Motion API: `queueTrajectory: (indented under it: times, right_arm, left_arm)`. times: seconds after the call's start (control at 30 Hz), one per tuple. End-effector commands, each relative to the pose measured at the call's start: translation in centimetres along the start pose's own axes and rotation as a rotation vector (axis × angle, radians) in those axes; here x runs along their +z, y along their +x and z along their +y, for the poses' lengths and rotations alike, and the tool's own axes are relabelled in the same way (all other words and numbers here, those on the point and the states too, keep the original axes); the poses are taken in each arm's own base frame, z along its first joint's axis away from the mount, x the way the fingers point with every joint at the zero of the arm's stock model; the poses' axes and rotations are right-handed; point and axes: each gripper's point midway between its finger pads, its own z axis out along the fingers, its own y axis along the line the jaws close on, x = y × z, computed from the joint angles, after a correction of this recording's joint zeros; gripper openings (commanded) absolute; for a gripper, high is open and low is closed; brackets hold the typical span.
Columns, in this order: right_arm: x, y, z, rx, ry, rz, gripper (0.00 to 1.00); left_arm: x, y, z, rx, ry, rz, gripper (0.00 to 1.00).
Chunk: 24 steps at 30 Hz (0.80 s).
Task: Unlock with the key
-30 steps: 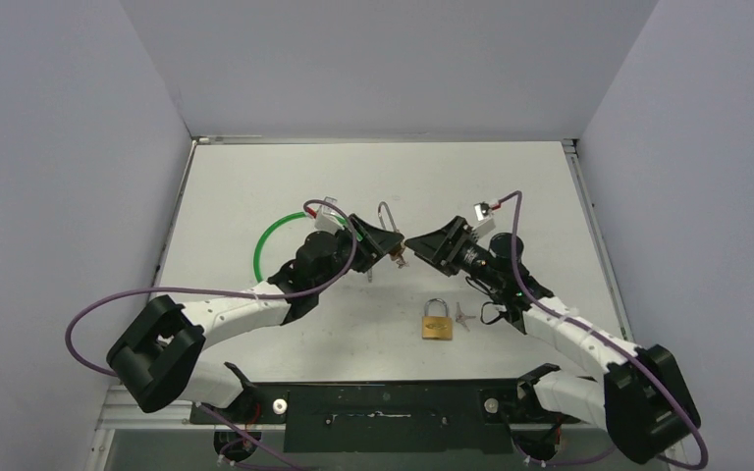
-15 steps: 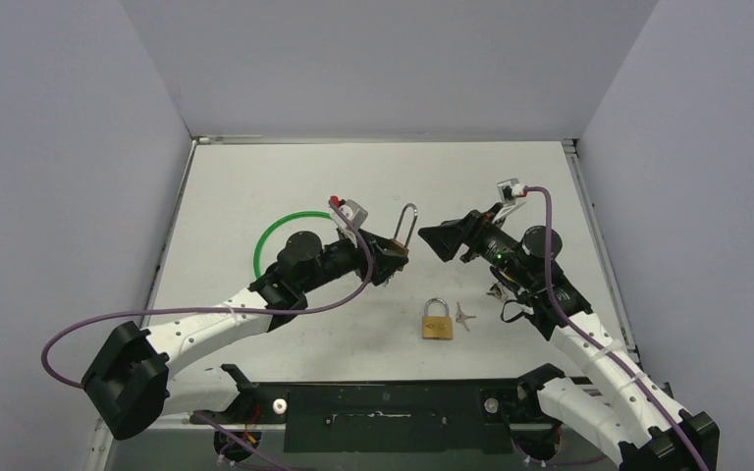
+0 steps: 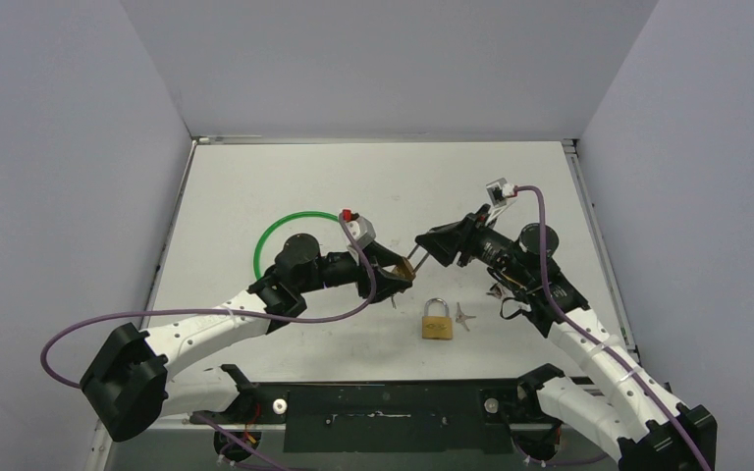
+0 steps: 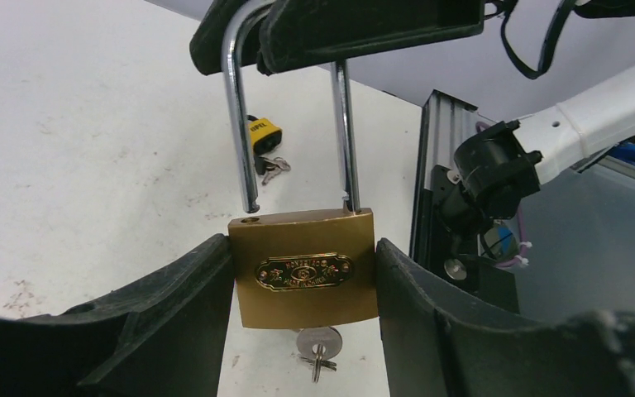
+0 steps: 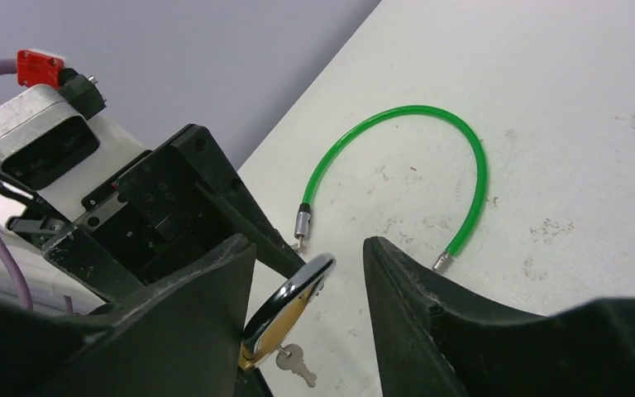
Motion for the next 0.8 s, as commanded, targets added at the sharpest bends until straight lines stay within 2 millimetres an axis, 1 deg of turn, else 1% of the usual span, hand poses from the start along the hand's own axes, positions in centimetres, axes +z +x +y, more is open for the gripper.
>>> queueTrajectory:
  times: [0.0, 0.03, 0.07, 0.1, 0.13, 0.17, 0.23, 0.27, 0.37, 0.4, 0.43, 0.47, 0.53, 0.57, 0.6, 0.63, 0.67, 0.77]
  right_arm:
    - [0.3, -1.3, 2.4, -0.017, -0.128, -0.043, 0.44]
    - [0.3, -1.4, 2.5, -0.014, -0.139, -0.045, 0.39]
    - [0.3, -1.3, 2.8, -0.013, -0.153, -0.043, 0.29]
    - [0.3, -1.4, 3.0, -0.013, -0.165, -0.046, 0.24]
    - [0.3, -1.4, 3.2, -0.013, -0.178, -0.042, 0.16]
    - [0.3, -1.2, 3.3, -0.011, -0.19, -0.035, 0.11]
    - [0.3, -1.1, 3.8, -0.008, -0.219, -0.03, 0.03]
    - [0.2, -1.1, 3.9, -0.007, -0.23, -0.032, 0.0]
    - [0.1, -1.0, 4.2, -0.006, -0.247, -0.036, 0.0]
    - [0.1, -1.0, 4.1, -0.004, -0.244, -0.037, 0.0]
    - [0.1, -1.0, 4.0, -0.001, -0.236, -0.037, 0.0]
    - [0.2, -1.0, 3.8, 0.004, -0.226, -0.038, 0.0]
    - [0.4, -1.1, 3.1, 0.012, -0.188, -0.041, 0.0]
    - [0.5, -1.0, 2.6, 0.017, -0.164, -0.041, 0.0]
    - [0.7, -1.0, 2.1, 0.023, -0.138, -0.039, 0.0]
    - [0.9, -0.9, 1.6, 0.028, -0.11, -0.034, 0.0]
    - [1.0, -0.9, 1.1, 0.033, -0.087, -0.032, 0.0]
    - [1.6, -0.5, -0.4, 0.062, -0.021, -0.02, 0.0]
  left_arm:
    - [0.2, -4.2, -3.4, 0.091, 0.173, -0.118, 0.0]
    - [0.2, -4.0, -3.6, 0.087, 0.189, -0.11, 0.0]
    - [0.3, -3.8, -3.6, 0.078, 0.193, -0.103, 0.0]
    - [0.3, -3.7, -3.6, 0.071, 0.193, -0.099, 0.0]
    - [0.5, -3.6, -3.5, 0.064, 0.192, -0.095, 0.0]
    - [0.6, -3.4, -3.4, 0.058, 0.192, -0.09, 0.0]
    - [0.7, -3.3, -3.2, 0.046, 0.186, -0.084, 0.0]
    - [0.8, -3.1, -3.1, 0.039, 0.185, -0.08, 0.0]
    - [1.1, -2.9, -2.7, 0.006, 0.174, -0.065, 0.0]
    - [1.2, -2.9, -2.5, -0.007, 0.168, -0.061, 0.04]
    - [1.4, -2.8, -2.2, -0.022, 0.158, -0.057, 0.18]
    - [1.5, -2.7, -1.7, -0.036, 0.136, -0.055, 0.39]
    - [1.5, -2.6, -0.4, -0.041, 0.064, -0.066, 0.73]
    - [1.4, -2.6, 0.2, -0.037, 0.025, -0.078, 0.83]
    - [1.2, -2.6, 0.8, -0.033, -0.013, -0.09, 0.91]
    - [1.0, -2.5, 1.3, -0.028, -0.046, -0.101, 0.95]
    - [0.8, -2.6, 1.7, -0.024, -0.07, -0.113, 0.97]
    - [0.3, -2.3, 2.8, -0.024, -0.136, -0.121, 0.97]
